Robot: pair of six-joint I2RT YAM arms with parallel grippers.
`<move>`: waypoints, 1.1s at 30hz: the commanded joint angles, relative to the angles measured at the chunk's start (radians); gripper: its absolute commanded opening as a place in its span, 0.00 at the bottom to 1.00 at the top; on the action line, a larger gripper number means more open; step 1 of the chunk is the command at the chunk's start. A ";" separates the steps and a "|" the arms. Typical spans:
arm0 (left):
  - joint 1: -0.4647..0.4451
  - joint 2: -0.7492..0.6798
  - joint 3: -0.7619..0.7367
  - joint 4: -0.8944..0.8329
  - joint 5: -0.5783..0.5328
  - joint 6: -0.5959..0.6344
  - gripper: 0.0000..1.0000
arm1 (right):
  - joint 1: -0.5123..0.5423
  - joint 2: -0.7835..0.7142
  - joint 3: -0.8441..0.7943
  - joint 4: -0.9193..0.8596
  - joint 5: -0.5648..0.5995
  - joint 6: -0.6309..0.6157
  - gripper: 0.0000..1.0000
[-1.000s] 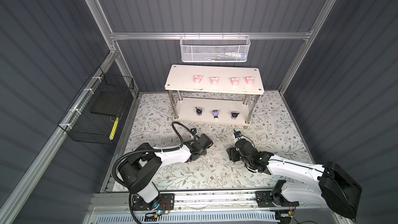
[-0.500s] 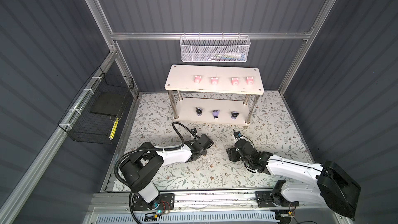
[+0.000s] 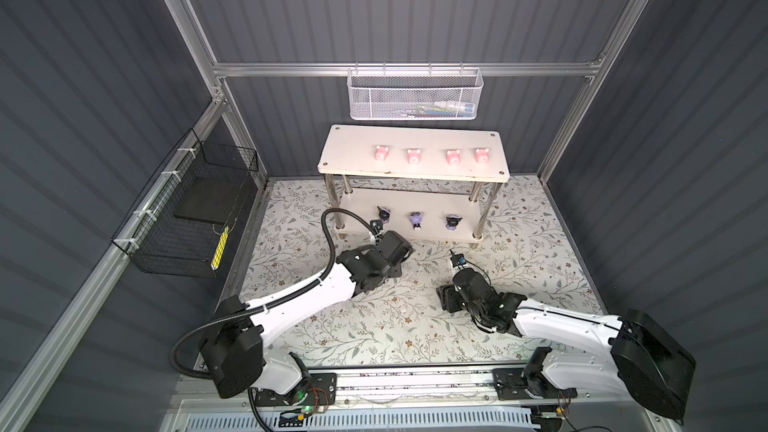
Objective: Place and organize the plastic toys onto the shelf
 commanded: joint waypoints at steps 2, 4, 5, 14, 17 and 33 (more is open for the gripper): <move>0.043 -0.021 0.182 -0.239 0.041 0.170 0.35 | -0.004 0.010 0.001 0.001 -0.005 0.001 0.66; 0.058 -0.016 0.312 -0.309 0.041 0.226 0.35 | -0.004 0.007 0.002 0.001 -0.008 0.000 0.66; 0.067 -0.012 0.357 -0.336 0.045 0.247 0.35 | -0.004 0.006 0.002 0.000 -0.009 0.000 0.66; 0.157 0.116 0.828 -0.512 0.062 0.419 0.35 | -0.004 0.021 -0.007 0.013 -0.016 0.015 0.66; 0.164 0.179 0.955 -0.529 0.051 0.462 0.35 | -0.004 0.024 -0.007 0.015 -0.017 0.015 0.66; 0.375 0.374 1.139 -0.461 0.154 0.576 0.35 | -0.004 0.025 -0.009 0.007 -0.022 0.008 0.66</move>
